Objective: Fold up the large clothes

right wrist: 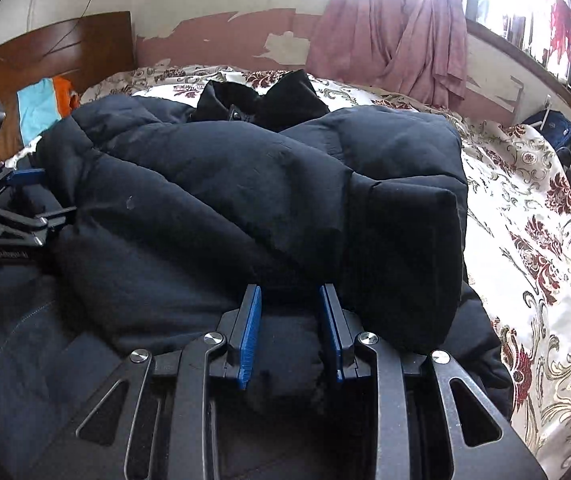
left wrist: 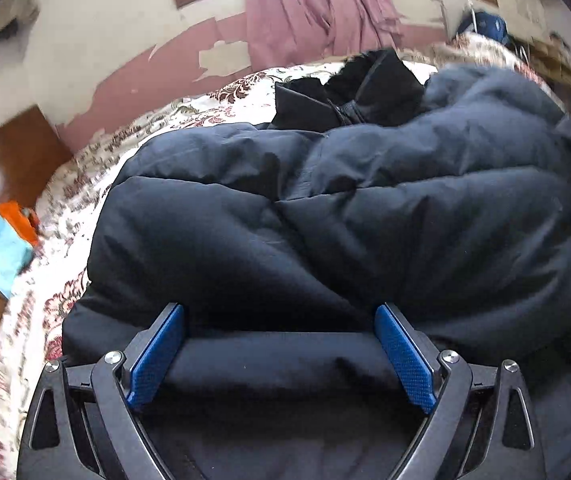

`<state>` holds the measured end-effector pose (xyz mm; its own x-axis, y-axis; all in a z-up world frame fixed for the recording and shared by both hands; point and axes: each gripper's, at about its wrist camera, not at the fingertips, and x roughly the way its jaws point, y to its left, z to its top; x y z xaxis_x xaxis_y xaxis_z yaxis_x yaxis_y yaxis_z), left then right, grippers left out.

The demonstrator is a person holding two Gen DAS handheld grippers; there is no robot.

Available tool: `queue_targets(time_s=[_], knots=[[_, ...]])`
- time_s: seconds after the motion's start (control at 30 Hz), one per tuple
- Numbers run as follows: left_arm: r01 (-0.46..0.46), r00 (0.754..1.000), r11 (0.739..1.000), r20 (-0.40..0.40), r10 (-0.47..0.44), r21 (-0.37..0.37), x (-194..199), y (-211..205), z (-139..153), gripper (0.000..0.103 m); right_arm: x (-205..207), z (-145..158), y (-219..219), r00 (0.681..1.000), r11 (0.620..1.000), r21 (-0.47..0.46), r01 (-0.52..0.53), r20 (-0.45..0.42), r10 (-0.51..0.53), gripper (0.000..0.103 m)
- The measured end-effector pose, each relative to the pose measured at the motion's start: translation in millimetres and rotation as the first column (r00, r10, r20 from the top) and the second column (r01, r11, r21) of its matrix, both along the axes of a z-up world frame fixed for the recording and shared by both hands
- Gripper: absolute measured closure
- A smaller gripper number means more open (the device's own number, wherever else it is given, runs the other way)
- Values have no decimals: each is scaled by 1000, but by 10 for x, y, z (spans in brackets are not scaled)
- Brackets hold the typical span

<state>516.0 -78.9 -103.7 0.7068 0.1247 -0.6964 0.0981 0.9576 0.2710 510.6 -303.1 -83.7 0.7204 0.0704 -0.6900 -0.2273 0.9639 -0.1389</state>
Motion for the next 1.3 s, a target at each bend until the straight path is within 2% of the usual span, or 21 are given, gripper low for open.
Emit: queue_targets(time_s=[0.13,0.23,0.3,0.33,0.4,0.47,0.53,0.57,0.6,0.67,0.77,0.87,0.97,1.07,1.17,1.3], knots=[[-3,1000,999,15,3,49,1,-75,-57,8,15,-31,5,1000,1000,-1,-2,-3,2,76],[-3,1000,998,31,1,58,-5,-86,-75,8,21,-31,17,1000,1000,0,-4,6,4,76],[3,999,999,45,-4,41,-25,-64,-54,8,-15,5,-38,1000,999,33,-13,20,12,76],[10,999,1000,47,-11,21,-34,-37,-32,7,-41,35,-84,999,998,61,-20,26,19,76],[45,999,996,34,-43,-77,-50,85,72,5,-107,98,-172,999,992,121,-25,31,22,73],[97,995,979,13,-97,-176,-34,227,210,4,-177,195,-273,999,983,185,-4,36,-2,72],[134,991,964,14,-135,-228,5,345,345,4,-165,319,-315,1000,975,223,6,17,-10,61],[139,990,958,20,-139,-249,59,413,431,4,-123,409,-300,1000,978,207,11,10,-14,48],[139,990,954,22,-138,-266,105,455,489,4,-72,494,-272,1000,983,182,8,10,-10,43],[107,994,941,13,-109,-320,329,594,678,4,107,689,-174,1000,991,131,-8,0,8,41],[26,998,920,-46,-48,-392,769,744,816,3,491,873,3,999,997,68,20,-47,-16,26],[-70,993,898,-118,21,-433,1202,796,789,2,928,926,155,996,998,52,42,-85,-37,26],[-162,983,854,-156,96,-495,1652,867,724,2,1421,932,233,990,992,82,100,-111,-91,26],[-187,978,822,-176,107,-538,1957,874,668,2,1877,926,286,985,982,123,145,-116,-131,26],[-172,979,830,-188,83,-531,2224,732,602,2,2203,870,400,983,980,121,160,-116,-146,26],[-144,981,874,-186,63,-465,2539,546,504,2,2565,761,529,978,977,104,184,-122,-171,26]])
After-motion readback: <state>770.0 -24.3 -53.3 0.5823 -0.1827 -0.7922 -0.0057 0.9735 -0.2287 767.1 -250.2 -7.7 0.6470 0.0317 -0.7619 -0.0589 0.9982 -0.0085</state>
